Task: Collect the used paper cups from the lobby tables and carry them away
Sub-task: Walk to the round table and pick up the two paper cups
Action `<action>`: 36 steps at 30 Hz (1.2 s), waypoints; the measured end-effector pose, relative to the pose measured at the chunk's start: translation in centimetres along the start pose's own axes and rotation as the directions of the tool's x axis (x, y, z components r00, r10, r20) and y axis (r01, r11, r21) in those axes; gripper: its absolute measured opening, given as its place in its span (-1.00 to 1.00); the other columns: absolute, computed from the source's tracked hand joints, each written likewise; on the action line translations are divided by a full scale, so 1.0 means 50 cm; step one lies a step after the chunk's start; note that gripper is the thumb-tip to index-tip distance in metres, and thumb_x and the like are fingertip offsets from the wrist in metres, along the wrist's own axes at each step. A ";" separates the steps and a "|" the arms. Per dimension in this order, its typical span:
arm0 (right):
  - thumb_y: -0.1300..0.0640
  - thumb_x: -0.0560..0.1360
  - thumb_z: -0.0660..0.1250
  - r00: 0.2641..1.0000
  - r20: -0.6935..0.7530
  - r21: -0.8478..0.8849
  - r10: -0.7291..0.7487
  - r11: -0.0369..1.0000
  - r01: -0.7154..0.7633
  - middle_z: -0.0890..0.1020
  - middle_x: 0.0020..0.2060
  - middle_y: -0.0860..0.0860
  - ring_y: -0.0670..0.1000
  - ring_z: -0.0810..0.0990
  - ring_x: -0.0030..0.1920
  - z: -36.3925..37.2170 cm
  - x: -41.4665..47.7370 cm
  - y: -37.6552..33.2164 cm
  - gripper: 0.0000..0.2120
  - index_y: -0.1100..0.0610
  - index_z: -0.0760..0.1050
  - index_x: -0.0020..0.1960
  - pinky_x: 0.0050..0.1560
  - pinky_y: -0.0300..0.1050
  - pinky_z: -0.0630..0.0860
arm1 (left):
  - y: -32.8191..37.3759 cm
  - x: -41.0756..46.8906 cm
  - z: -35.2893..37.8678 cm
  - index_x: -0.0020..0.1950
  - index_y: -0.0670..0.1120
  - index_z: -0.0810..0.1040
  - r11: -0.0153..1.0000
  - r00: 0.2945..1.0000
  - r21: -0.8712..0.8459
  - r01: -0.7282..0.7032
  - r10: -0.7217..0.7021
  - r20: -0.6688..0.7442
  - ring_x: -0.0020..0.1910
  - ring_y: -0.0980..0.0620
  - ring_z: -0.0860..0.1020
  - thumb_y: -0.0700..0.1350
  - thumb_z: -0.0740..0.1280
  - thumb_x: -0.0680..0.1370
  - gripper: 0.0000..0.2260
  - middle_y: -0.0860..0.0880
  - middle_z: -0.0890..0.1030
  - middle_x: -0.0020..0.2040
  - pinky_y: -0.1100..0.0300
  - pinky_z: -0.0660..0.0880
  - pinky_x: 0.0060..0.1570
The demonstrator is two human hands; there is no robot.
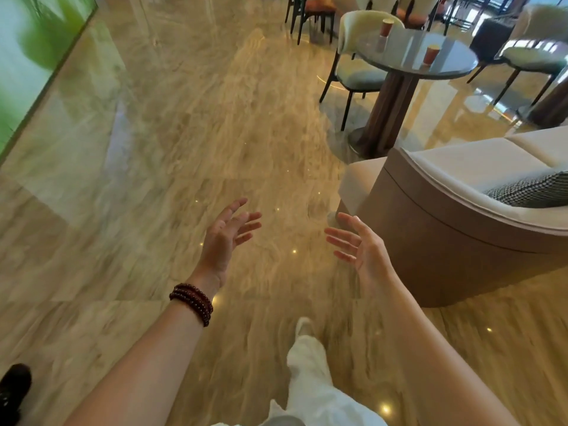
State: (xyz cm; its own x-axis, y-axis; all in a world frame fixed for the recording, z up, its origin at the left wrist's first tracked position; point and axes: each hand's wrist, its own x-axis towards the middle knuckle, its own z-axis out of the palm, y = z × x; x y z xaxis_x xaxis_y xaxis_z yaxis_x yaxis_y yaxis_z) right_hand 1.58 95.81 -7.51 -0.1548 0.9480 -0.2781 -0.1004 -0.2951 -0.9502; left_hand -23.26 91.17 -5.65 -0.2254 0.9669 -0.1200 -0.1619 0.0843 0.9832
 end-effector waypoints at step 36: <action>-0.15 0.56 0.13 0.999 -0.019 0.023 0.048 0.999 -0.047 0.70 -0.02 0.02 0.01 0.67 0.01 0.071 1.303 -0.366 -0.67 -0.04 0.53 0.17 0.02 0.00 0.49 | 0.178 1.389 0.092 0.22 0.10 0.52 0.999 0.997 -0.001 -0.042 0.042 0.068 0.08 -0.04 0.62 0.07 0.28 0.47 -0.68 -0.07 0.66 0.09 0.11 0.46 0.04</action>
State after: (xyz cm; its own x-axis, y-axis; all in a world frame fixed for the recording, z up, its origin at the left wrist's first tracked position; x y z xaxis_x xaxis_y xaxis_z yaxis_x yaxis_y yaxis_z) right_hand -10.17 162.56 -7.75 -0.1409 0.9350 -0.3255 -0.1153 -0.3421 -0.9326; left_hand -35.94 160.16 -4.58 -0.1658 0.9837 -0.0692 -0.1536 0.0436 0.9872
